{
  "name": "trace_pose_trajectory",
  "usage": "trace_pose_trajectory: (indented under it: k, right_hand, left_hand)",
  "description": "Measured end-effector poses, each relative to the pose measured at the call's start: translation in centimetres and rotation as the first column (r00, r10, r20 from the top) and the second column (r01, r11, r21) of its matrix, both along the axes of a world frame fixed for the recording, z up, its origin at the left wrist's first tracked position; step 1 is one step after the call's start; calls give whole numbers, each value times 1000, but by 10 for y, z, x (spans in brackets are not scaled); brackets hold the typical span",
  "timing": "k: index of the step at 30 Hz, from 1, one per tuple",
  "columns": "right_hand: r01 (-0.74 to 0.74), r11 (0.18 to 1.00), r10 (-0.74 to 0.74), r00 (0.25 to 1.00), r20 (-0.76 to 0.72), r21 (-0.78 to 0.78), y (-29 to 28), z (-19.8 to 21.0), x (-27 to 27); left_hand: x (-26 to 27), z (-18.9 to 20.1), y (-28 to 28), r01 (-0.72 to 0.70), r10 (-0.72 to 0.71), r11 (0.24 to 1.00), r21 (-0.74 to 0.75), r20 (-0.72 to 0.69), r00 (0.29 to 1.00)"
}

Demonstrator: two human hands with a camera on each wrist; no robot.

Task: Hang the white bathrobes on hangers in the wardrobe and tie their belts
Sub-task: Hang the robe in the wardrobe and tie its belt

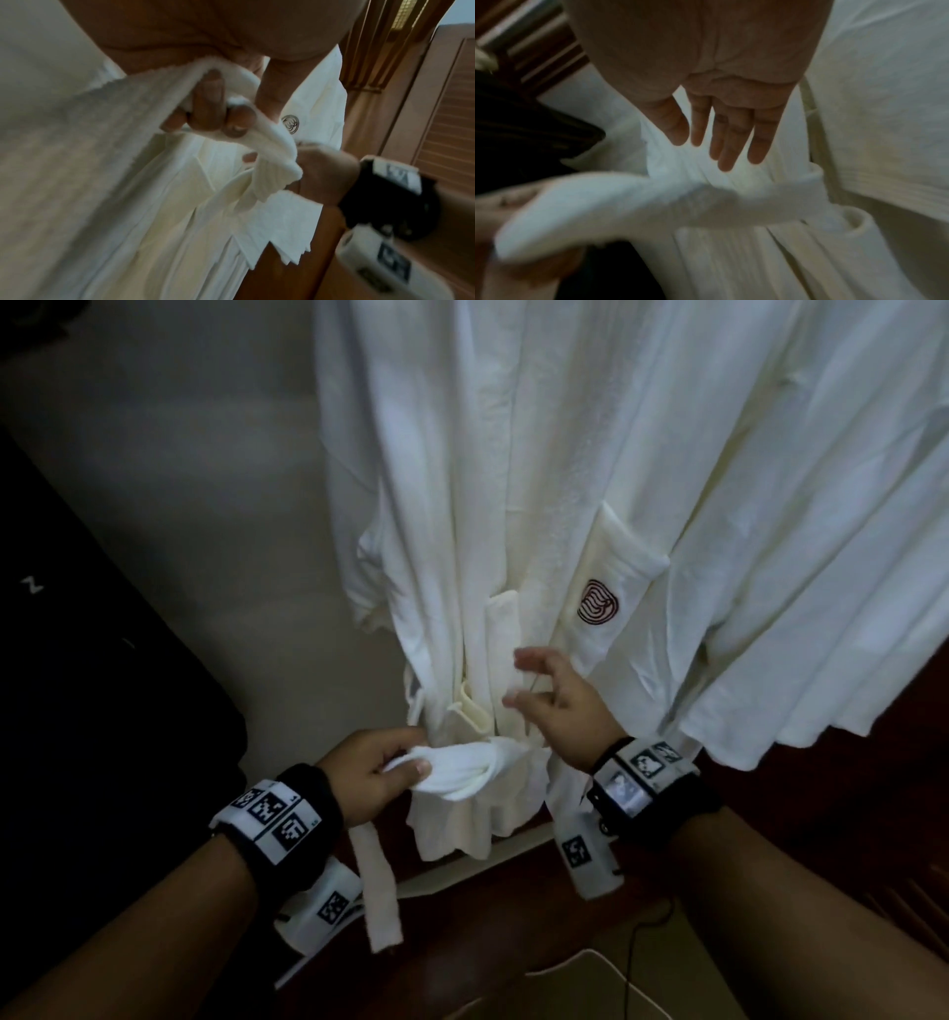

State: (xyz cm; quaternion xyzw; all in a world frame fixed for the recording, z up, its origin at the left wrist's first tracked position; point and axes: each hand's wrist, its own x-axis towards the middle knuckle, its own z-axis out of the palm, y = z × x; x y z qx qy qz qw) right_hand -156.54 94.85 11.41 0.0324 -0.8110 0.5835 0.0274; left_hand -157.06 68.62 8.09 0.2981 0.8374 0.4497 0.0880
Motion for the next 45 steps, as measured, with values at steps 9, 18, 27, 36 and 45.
trace_pose_trajectory:
  k: [9, 18, 27, 36, 45]
  right_hand:
    - [-109, 786, -81, 958, 276, 608, 6, -52, 22]
    - [-523, 818, 396, 814, 426, 238, -35, -68, 46]
    - [-169, 984, 177, 961, 213, -55, -36, -75, 37]
    - [-483, 838, 543, 692, 476, -254, -22, -9, 61]
    - [87, 992, -117, 923, 368, 96, 48, 27, 28]
  left_hand:
    - [0, 34, 7, -83, 51, 959, 270, 123, 991]
    - [0, 51, 26, -41, -65, 906, 421, 233, 970]
    - [-8, 42, 15, 19, -98, 943, 334, 223, 970]
    - [-39, 32, -2, -29, 30, 999, 26, -34, 999]
    - [-98, 32, -12, -380, 286, 901, -211, -371, 883]
